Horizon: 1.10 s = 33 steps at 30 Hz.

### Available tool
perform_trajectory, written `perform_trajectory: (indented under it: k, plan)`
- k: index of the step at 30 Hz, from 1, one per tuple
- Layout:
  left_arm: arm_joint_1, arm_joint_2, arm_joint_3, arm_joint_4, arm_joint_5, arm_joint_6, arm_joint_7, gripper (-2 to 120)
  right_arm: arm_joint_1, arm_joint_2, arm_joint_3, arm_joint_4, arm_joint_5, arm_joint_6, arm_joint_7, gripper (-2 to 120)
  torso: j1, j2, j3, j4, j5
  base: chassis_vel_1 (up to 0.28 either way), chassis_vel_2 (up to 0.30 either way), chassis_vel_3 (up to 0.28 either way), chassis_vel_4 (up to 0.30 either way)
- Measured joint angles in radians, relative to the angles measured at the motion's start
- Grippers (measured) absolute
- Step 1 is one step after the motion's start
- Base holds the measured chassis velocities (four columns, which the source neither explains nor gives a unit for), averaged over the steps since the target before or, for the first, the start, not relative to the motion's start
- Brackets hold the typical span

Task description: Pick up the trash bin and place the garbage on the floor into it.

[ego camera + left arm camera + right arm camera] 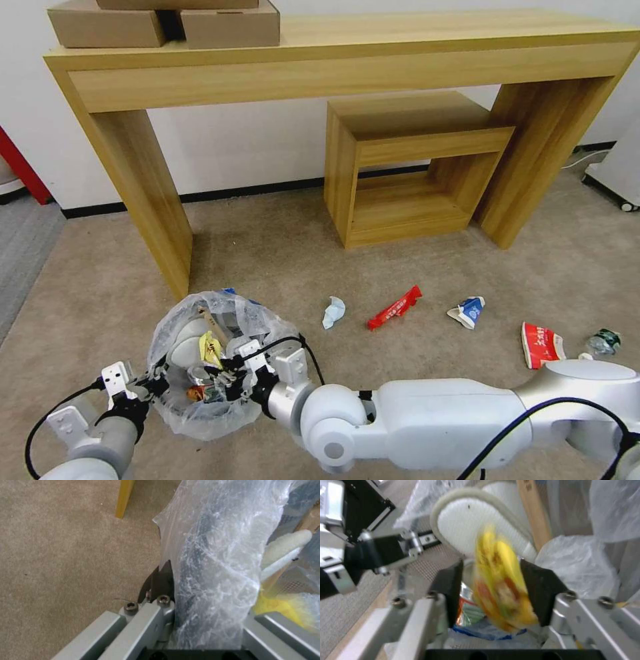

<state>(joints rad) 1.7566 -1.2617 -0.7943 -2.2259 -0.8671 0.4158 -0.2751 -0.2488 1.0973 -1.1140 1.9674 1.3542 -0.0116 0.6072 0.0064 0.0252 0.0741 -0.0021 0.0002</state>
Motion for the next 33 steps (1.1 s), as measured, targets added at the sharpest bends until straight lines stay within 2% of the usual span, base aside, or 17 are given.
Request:
perform_trajectory:
  k: [2, 3, 7, 10, 14, 16, 17, 20, 21, 23, 24, 25, 27, 29, 31, 32, 33]
  plan:
    - [-0.003, -0.001, 0.002, 0.005, 0.001, 0.000, 0.000, 0, 0.001, -0.012, 0.004, 0.013, -0.008, 0.002, -0.004, 61, 0.000, 0.000, 0.000, 0.0000, -0.0001, 0.000, 0.000, 0.000, 0.000]
    - [-0.003, -0.001, 0.002, 0.005, 0.001, 0.000, 0.000, 0, 0.001, -0.012, 0.004, 0.013, -0.008, 0.002, -0.004, 61, 0.000, 0.000, 0.000, 0.0000, -0.0001, 0.000, 0.000, 0.000, 0.000]
    - [-0.004, -0.001, 0.004, 0.006, 0.001, 0.000, 0.000, 0, -0.001, -0.031, 0.020, 0.029, -0.035, 0.018, -0.023, 75, 0.000, 0.000, 0.000, 0.0000, 0.0000, 0.000, 0.000, 0.000, 0.000]
    - [-0.004, -0.003, 0.005, 0.006, 0.003, 0.000, 0.000, 0, -0.015, -0.048, 0.051, 0.030, -0.088, 0.069, -0.079, 89, 0.000, 0.000, 0.000, 0.0000, -0.0001, 0.000, 0.000, 0.000, 0.000]
    - [-0.004, -0.005, 0.005, 0.006, 0.004, 0.000, 0.000, 0, -0.039, -0.063, 0.096, 0.025, -0.148, 0.125, -0.139, 97, 0.000, 0.000, 0.000, 0.0000, 0.0000, 0.000, 0.000, 0.000, 0.000]
    - [-0.004, -0.004, 0.005, 0.006, 0.004, 0.000, 0.000, 0, -0.091, -0.100, 0.204, 0.030, -0.211, 0.178, -0.235, 100, 0.000, 0.000, 0.000, 0.0000, -0.0001, 0.000, 0.000, 0.000, 0.000]
    - [-0.004, -0.004, 0.005, 0.006, 0.004, 0.000, 0.000, 0, -0.091, -0.100, 0.204, 0.030, -0.211, 0.178, -0.235, 100, 0.000, 0.000, 0.000, 0.0000, -0.0001, 0.000, 0.000, 0.000, 0.000]
    - [-0.006, -0.003, 0.000, 0.006, 0.010, 0.002, 0.003, 0, -0.196, -0.134, 0.389, 0.052, -0.279, 0.213, -0.310, 100, 0.000, 0.000, 0.000, 0.0000, 0.0000, 0.000, 0.000, 0.000, 0.000]
    - [-0.006, -0.003, 0.000, 0.006, 0.010, 0.002, 0.003, 0, -0.196, -0.134, 0.389, 0.052, -0.279, 0.213, -0.310, 100, 0.000, 0.000, 0.000, 0.0000, 0.0000, 0.000, 0.000, 0.000, 0.000]
    - [-0.001, -0.006, -0.012, 0.004, 0.024, -0.004, 0.014, 0, -0.258, -0.152, 0.540, 0.063, -0.331, 0.228, -0.342, 100, 0.000, 0.000, 0.000, -0.0003, 0.0001, 0.000, 0.000, 0.000, 0.000]
    - [0.006, -0.011, -0.017, 0.000, 0.030, -0.008, 0.018, 0, -0.278, -0.159, 0.600, 0.069, -0.345, 0.230, -0.346, 100, 0.000, 0.000, 0.000, 0.0000, 0.0001, 0.000, 0.000, 0.000, 0.000]
    - [0.006, -0.011, -0.017, 0.000, 0.030, -0.008, 0.018, 0, -0.278, -0.159, 0.600, 0.069, -0.345, 0.230, -0.346, 100, 0.000, 0.000, 0.000, 0.0000, 0.0001, 0.000, 0.000, 0.000, 0.000]
    - [0.006, -0.015, -0.025, -0.001, 0.047, -0.014, 0.025, 0, -0.343, -0.183, 0.763, 0.085, -0.376, 0.230, -0.351, 100, 0.000, 0.000, 0.000, 0.0003, 0.0000, 0.000, 0.000, 0.000, 0.000]
    - [0.005, -0.015, -0.026, -0.001, 0.049, -0.014, 0.026, 0, -0.356, -0.188, 0.790, 0.089, -0.383, 0.229, -0.350, 100, 0.000, 0.000, 0.000, 0.0003, 0.0000, 0.000, 0.000, 0.000, 0.000]
    - [-0.003, -0.013, -0.029, 0.000, 0.058, -0.015, 0.030, 0, -0.483, -0.217, 1.013, 0.126, -0.425, 0.199, -0.314, 100, 0.000, 0.000, 0.000, 0.0000, 0.0000, 0.000, 0.000, 0.000, 0.000]
    - [-0.004, -0.012, -0.029, 0.000, 0.060, -0.015, 0.033, 0, -0.528, -0.221, 1.078, 0.136, -0.436, 0.189, -0.305, 100, 0.000, 0.000, 0.000, -0.0001, 0.0002, 0.000, 0.000, 0.000, 0.000]
    - [-0.004, -0.012, -0.029, 0.000, 0.060, -0.015, 0.033, 0, -0.528, -0.221, 1.078, 0.136, -0.436, 0.189, -0.305, 100, 0.000, 0.000, 0.000, -0.0001, 0.0002, 0.000, 0.000, 0.000, 0.000]
